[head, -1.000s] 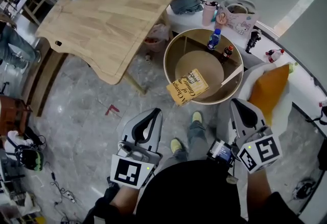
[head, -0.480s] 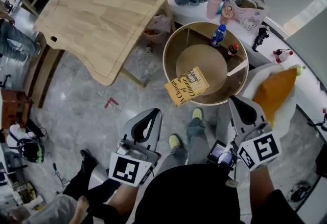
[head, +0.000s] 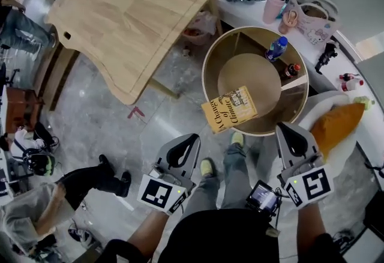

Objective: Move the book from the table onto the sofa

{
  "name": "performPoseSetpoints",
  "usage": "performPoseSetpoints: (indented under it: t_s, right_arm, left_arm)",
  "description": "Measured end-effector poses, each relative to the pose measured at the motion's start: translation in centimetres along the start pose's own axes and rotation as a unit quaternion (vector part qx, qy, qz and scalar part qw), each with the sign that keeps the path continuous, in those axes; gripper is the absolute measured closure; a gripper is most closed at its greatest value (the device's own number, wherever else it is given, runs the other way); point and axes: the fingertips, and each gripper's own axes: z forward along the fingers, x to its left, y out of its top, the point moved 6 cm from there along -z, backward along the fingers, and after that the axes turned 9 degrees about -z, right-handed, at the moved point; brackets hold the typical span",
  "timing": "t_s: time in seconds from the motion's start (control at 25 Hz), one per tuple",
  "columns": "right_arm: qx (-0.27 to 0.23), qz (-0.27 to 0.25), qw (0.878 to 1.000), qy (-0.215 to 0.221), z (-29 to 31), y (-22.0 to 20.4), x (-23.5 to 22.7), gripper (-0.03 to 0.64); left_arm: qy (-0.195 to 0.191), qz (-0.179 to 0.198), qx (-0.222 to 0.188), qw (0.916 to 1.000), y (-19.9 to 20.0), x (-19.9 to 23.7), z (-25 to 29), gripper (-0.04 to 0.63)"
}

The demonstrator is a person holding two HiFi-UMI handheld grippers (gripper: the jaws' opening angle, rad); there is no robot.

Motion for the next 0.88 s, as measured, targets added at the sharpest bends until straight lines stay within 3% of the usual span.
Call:
performPoseSetpoints:
  t_s: [0.48, 0.88]
  right_arm:
    - [0.033, -0.004, 0.998, 0.058, 8.2, -4.2, -2.4, 0.612]
    - [0.045, 0.016, 0.995, 0.086, 13.0, -8.0, -3.0, 0.612]
  left_arm:
    - [0.033, -0.072, 0.074, 0.9941, -7.7, 5.9, 5.2, 0.567]
    - [0.029, -0.193, 0.126, 0.9726, -16.9, 10.0, 10.4, 0.432]
